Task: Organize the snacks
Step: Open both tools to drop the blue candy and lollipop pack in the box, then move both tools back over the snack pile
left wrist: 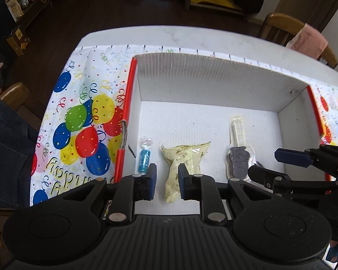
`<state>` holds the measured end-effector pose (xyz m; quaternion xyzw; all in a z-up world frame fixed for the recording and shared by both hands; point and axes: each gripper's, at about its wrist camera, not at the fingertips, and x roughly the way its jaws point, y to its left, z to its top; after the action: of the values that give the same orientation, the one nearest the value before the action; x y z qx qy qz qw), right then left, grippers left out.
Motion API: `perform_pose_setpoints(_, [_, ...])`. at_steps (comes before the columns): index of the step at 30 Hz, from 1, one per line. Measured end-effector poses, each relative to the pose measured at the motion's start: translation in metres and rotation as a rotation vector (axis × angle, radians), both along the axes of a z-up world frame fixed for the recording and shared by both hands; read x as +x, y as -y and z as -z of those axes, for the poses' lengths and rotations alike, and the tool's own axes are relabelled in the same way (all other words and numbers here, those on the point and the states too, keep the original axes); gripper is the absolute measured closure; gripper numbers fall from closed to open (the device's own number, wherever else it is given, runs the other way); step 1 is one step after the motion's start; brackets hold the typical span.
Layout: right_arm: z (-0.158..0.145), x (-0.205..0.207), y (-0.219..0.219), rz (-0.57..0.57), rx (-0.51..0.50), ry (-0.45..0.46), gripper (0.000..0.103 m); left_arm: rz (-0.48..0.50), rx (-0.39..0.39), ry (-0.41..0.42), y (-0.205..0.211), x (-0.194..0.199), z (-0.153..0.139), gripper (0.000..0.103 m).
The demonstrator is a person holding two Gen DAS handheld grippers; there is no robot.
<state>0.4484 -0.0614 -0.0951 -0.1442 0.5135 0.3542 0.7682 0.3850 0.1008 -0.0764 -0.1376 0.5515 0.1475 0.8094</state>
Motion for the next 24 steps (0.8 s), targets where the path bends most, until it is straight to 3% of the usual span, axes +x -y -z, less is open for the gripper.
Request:
perform_pose_setpoints(8, [-0.030, -0.026, 0.018, 0.058, 0.056, 0.043, 0.048, 0.039, -0.006, 0.093, 0.010, -0.029, -0.028, 0.083])
perform_pose_setpoints(12, [-0.047, -0.043, 0.028, 0.098, 0.081, 0.069, 0.046, 0.067, -0.017, 0.139, 0.017, -0.048, -0.042, 0.074])
perform_pose_setpoints(22, [-0.080, -0.097, 0.046, 0.154, 0.169, 0.142, 0.035, 0.125, -0.015, 0.221, 0.026, -0.099, -0.069, 0.073])
perform_pose_setpoints(24, [-0.085, -0.108, 0.048, 0.160, 0.178, 0.156, 0.031, 0.132, -0.018, 0.239, 0.025, -0.110, -0.073, 0.065])
